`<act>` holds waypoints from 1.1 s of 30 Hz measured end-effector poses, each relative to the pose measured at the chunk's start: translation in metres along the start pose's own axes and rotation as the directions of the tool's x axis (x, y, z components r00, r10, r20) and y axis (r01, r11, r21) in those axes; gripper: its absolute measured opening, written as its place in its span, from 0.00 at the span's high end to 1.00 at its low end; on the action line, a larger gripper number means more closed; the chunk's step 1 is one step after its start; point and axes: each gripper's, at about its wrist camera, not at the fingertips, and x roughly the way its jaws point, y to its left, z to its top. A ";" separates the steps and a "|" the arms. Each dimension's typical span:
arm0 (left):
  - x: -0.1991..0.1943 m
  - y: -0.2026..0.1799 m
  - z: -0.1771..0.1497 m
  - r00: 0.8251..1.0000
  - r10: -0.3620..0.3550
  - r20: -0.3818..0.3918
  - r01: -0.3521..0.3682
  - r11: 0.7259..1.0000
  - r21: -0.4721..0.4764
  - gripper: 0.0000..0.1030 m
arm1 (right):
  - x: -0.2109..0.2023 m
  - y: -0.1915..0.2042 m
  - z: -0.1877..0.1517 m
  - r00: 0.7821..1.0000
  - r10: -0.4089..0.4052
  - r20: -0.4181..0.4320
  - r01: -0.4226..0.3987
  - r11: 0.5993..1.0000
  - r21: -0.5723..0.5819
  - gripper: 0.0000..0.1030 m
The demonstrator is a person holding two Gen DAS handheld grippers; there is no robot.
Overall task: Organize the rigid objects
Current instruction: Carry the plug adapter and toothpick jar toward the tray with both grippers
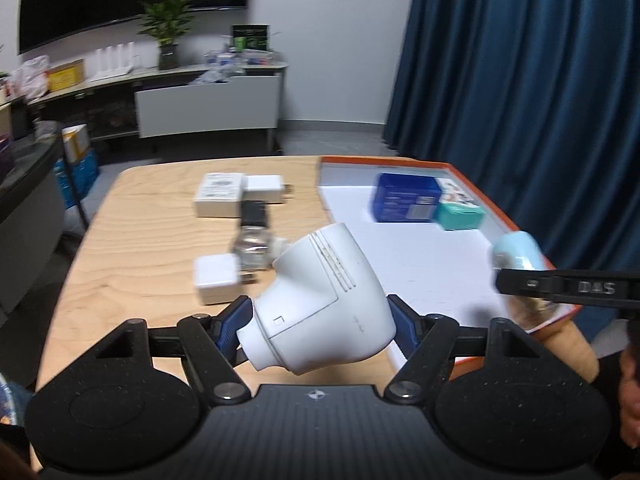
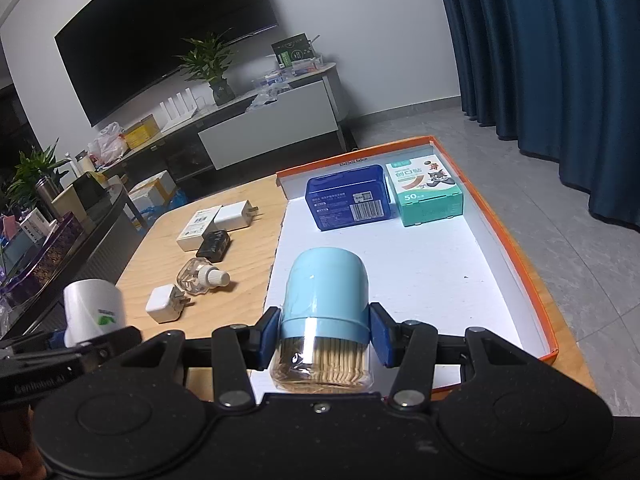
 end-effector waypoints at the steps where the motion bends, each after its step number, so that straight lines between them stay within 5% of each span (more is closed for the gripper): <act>1: 0.001 -0.005 0.000 1.000 -0.008 0.003 0.008 1.000 0.014 0.29 | 0.000 0.000 0.000 1.000 -0.001 0.000 0.001 1.000 0.001 0.44; 12: 0.016 -0.042 0.005 0.998 -0.068 -0.002 0.068 0.995 0.077 0.29 | -0.003 -0.009 0.005 1.000 -0.025 0.008 0.025 1.000 0.004 0.44; 33: 0.037 -0.057 0.028 0.996 -0.088 0.007 0.087 0.994 0.058 0.29 | 0.003 -0.025 0.023 0.997 -0.071 0.027 0.072 0.997 -0.006 0.44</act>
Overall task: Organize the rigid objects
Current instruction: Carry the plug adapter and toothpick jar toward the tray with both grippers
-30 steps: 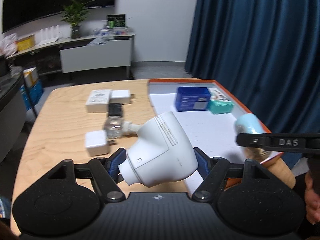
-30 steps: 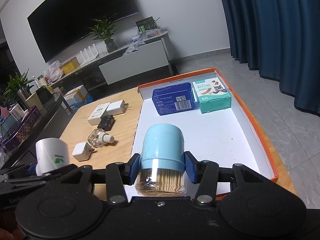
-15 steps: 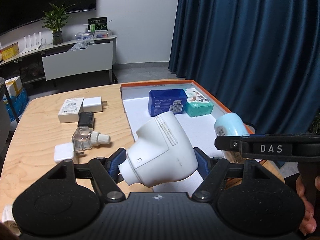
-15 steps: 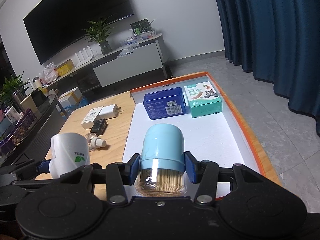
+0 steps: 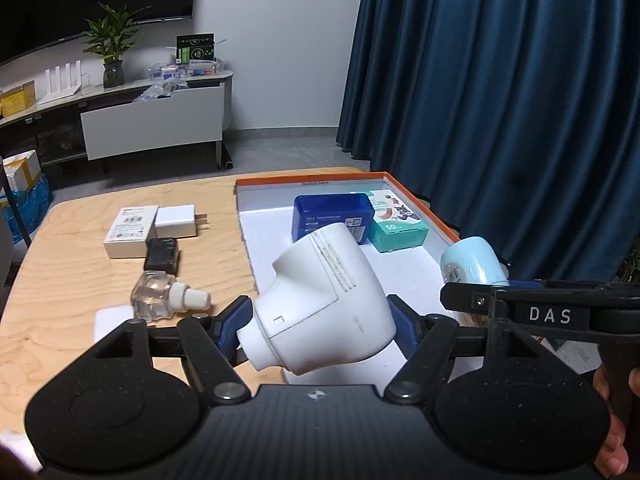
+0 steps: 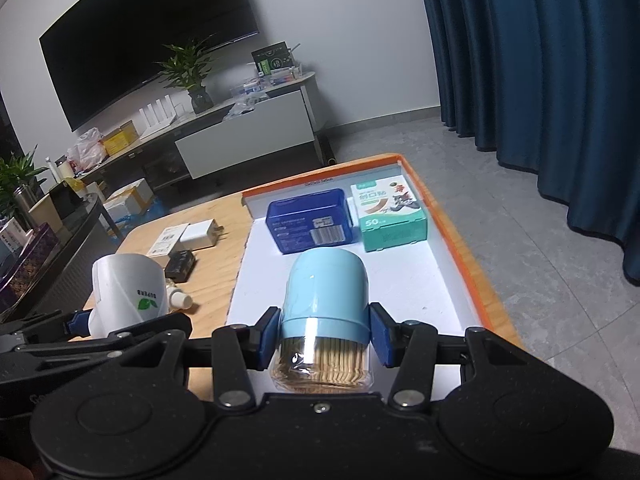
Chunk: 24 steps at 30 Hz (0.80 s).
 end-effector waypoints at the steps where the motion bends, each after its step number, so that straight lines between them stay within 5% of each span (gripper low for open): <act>1: 0.002 -0.001 0.001 1.000 -0.001 0.000 0.001 1.000 0.001 0.29 | 0.000 -0.002 0.001 1.000 -0.002 0.001 0.002 1.000 -0.002 0.44; 24: 0.042 -0.027 0.022 0.999 -0.006 -0.034 0.006 1.000 0.022 0.29 | 0.022 -0.034 0.033 0.999 -0.025 0.021 0.026 0.999 -0.041 0.44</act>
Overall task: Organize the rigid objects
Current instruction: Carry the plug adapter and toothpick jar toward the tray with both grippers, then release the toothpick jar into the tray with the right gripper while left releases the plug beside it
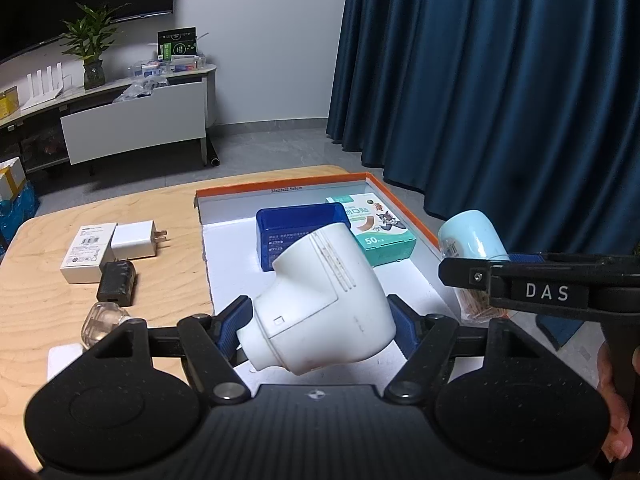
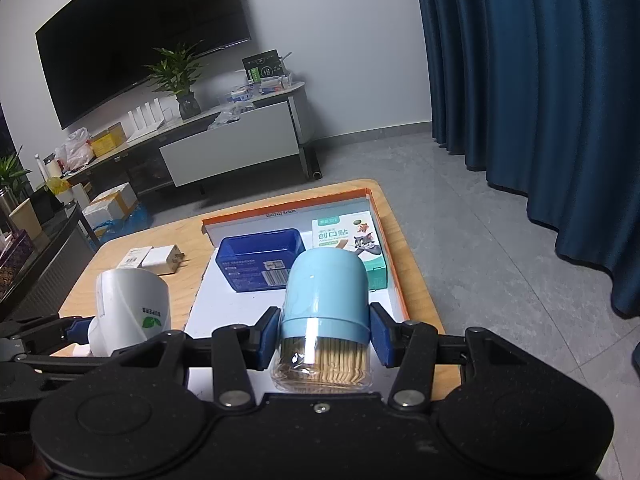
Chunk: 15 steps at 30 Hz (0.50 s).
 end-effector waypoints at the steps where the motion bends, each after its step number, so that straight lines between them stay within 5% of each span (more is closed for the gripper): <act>1: 0.002 0.000 0.001 1.000 0.000 -0.003 0.000 1.000 0.000 0.29 | 0.002 -0.001 0.000 1.000 0.002 -0.001 -0.002 1.000 0.000 0.44; 15: 0.025 -0.008 0.005 0.999 0.006 -0.037 -0.006 1.000 0.010 0.29 | 0.028 -0.004 0.005 1.000 -0.001 -0.028 0.000 1.000 -0.021 0.44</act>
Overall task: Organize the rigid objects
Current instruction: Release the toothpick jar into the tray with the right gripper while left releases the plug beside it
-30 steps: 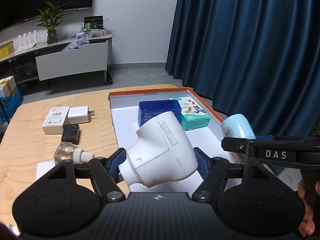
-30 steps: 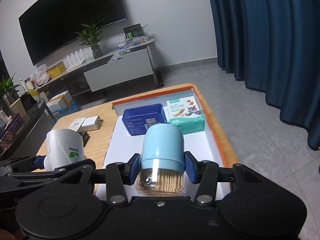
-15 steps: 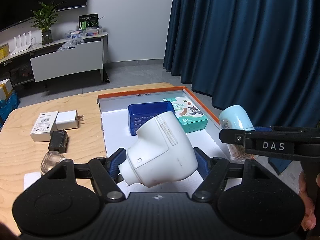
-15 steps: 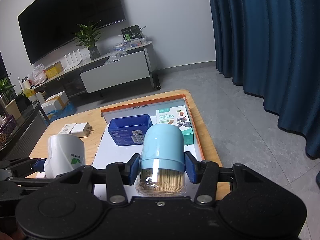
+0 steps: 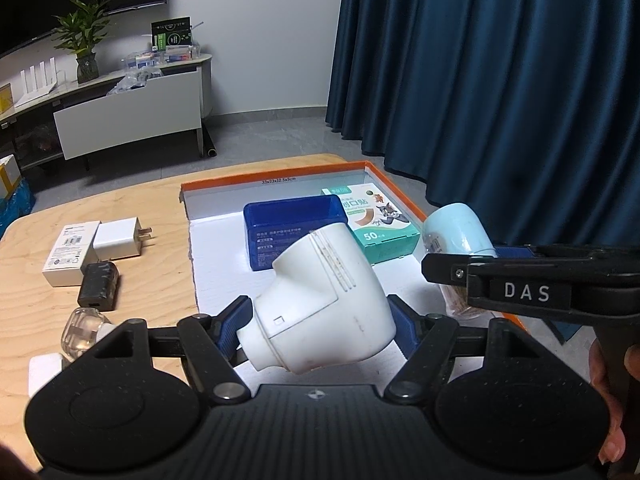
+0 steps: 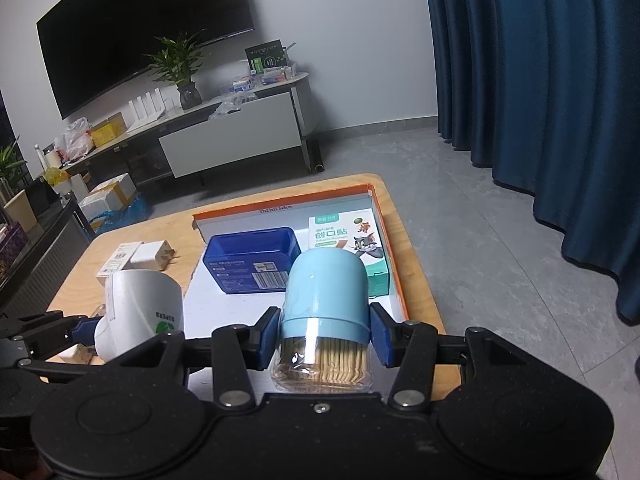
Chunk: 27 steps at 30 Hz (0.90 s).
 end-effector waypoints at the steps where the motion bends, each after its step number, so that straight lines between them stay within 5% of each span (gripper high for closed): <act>1: 0.001 0.000 0.000 1.000 -0.001 -0.002 0.001 1.000 0.000 0.29 | 0.001 0.000 0.000 1.000 -0.002 -0.002 0.002 1.000 -0.001 0.44; 18: 0.020 -0.005 0.003 0.998 -0.046 -0.052 0.046 0.999 -0.002 0.29 | -0.003 -0.007 0.006 0.997 -0.012 0.073 0.009 0.999 0.035 0.43; 20: 0.021 -0.006 0.003 0.994 -0.087 -0.063 0.087 0.996 -0.007 0.25 | -0.006 -0.010 0.007 0.996 -0.006 0.094 0.001 0.999 0.048 0.43; 22: 0.017 -0.008 0.003 0.995 -0.091 -0.047 0.090 0.996 -0.010 0.10 | -0.009 -0.011 0.007 0.994 0.000 0.109 -0.006 0.998 0.055 0.43; 27: 0.007 -0.006 0.003 0.996 -0.078 -0.040 0.077 0.997 -0.014 0.10 | -0.017 -0.008 0.007 0.992 0.011 0.126 -0.018 0.998 0.053 0.43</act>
